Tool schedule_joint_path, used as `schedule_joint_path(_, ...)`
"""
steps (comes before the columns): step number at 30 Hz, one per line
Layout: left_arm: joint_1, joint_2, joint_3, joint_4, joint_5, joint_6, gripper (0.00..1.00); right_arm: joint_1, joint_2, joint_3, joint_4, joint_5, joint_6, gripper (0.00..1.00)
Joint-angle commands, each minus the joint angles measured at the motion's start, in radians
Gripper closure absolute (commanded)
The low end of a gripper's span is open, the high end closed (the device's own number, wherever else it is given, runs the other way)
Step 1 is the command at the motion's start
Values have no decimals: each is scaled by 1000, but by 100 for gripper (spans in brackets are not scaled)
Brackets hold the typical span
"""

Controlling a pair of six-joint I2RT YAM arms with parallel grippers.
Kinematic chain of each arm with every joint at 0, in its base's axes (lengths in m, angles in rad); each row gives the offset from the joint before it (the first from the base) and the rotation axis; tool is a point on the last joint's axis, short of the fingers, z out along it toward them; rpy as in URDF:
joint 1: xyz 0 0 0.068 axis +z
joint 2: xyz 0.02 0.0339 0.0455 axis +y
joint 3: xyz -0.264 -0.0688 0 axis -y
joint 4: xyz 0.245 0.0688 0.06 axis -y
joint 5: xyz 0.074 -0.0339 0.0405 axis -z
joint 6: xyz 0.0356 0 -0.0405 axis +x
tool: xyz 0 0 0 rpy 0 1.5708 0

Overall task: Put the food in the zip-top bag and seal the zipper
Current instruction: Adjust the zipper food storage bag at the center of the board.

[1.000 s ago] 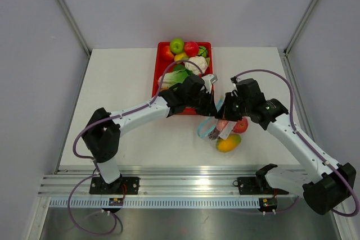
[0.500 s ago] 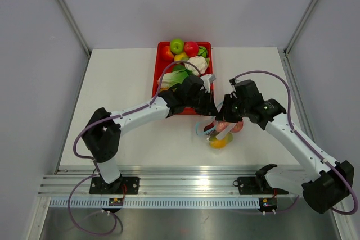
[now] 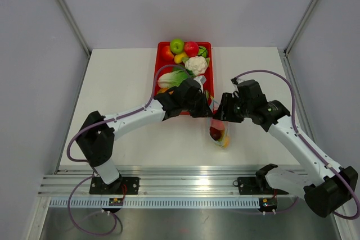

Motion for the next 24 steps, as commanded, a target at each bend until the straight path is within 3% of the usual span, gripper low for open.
schedule_joint_path(1,-10,-68,-6,11,-80,-69,100,4,-25,62,-12,16,-21,46)
schedule_joint_path(5,-10,-69,-1,-8,-132,-95,100,4,-21,62,-19,-5,-44,38)
schedule_joint_path(13,-10,-5,150,-222,-204,-149,100,4,-18,99,-67,-51,-127,19)
schedule_joint_path(18,-13,-22,141,-195,-196,-186,100,9,-30,98,-75,-44,-139,22)
schedule_joint_path(22,-16,-40,132,-189,-236,-210,100,7,-30,87,-107,4,-113,31)
schedule_joint_path(24,-18,-46,129,-189,-245,-223,100,9,-30,76,-111,24,-103,41)
